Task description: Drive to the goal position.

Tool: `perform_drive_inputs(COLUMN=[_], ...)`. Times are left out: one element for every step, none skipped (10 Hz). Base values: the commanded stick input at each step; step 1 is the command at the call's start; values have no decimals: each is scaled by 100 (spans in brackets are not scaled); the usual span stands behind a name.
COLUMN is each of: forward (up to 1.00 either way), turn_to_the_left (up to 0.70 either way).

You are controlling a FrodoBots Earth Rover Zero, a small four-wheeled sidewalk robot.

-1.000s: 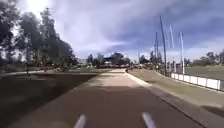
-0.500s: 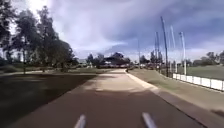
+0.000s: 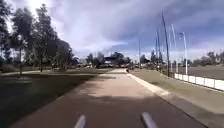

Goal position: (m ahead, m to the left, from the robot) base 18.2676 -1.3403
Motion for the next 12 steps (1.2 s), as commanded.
perform_drive_inputs(forward=[100, 100, 100, 100, 100, 100, 100, 100, 100, 100, 100, 100], turn_to_the_left=[0, 0, 0, 0, 0, 0, -4, -16, -29, -23, -8, 0])
